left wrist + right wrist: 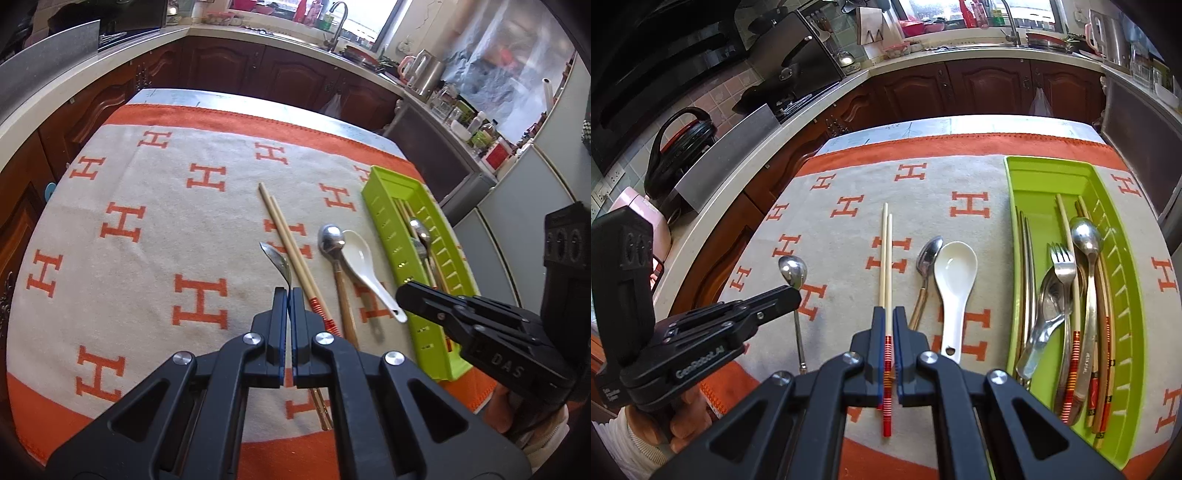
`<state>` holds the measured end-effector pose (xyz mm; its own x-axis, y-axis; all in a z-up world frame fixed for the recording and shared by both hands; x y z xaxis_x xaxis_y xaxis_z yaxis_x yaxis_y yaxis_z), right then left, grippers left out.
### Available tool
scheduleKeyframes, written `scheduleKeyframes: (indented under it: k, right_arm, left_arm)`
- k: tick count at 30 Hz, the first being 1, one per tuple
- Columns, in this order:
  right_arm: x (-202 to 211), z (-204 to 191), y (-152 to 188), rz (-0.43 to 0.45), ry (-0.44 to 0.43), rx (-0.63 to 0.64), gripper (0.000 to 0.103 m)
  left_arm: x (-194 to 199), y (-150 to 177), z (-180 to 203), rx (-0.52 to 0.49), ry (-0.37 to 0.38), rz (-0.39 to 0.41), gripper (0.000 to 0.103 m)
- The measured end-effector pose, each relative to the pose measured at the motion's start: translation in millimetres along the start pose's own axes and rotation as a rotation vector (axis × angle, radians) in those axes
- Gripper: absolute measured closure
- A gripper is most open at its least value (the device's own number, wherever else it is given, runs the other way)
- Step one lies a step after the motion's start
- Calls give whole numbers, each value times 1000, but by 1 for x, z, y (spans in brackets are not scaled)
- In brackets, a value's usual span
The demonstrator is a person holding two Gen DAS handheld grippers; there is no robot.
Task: Organize utensils
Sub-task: 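Carry the small spoon into the green tray and open the left tool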
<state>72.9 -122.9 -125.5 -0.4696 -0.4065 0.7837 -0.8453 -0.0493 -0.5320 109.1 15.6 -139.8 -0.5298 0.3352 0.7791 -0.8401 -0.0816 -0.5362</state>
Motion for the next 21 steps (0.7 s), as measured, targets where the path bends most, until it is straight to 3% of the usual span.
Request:
scheduleKeyframes:
  k: [6,12,16,21]
  right_arm:
    - [25,30,-12,58,35,-63,99]
    - [51,97,-20,104,174,-173,99]
    - [56,131,-16,95,235,-229,99]
    - [57,147,-8,88,243,-270,99]
  left_arm:
    - [14,-10,32,-25,87,4,103]
    - [14,-29,88,-79,182,-8,103]
    - [-4,-42,131,-121,219,-37,103]
    - [-52,-39,173,-174,216,-123,103]
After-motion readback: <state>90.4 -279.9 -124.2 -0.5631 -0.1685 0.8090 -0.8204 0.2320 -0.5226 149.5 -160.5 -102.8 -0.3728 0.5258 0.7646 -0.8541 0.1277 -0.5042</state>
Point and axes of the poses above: each gripper's, at about its wrist camera, not at the fingertips, and x roughly against the way its jaws point, z to its right, y to its underside, the point moved 8 cm from there along -x, roughly the way its jaws point, and after that the axes turned 2 degrees about -z, right-handed, at the moved point
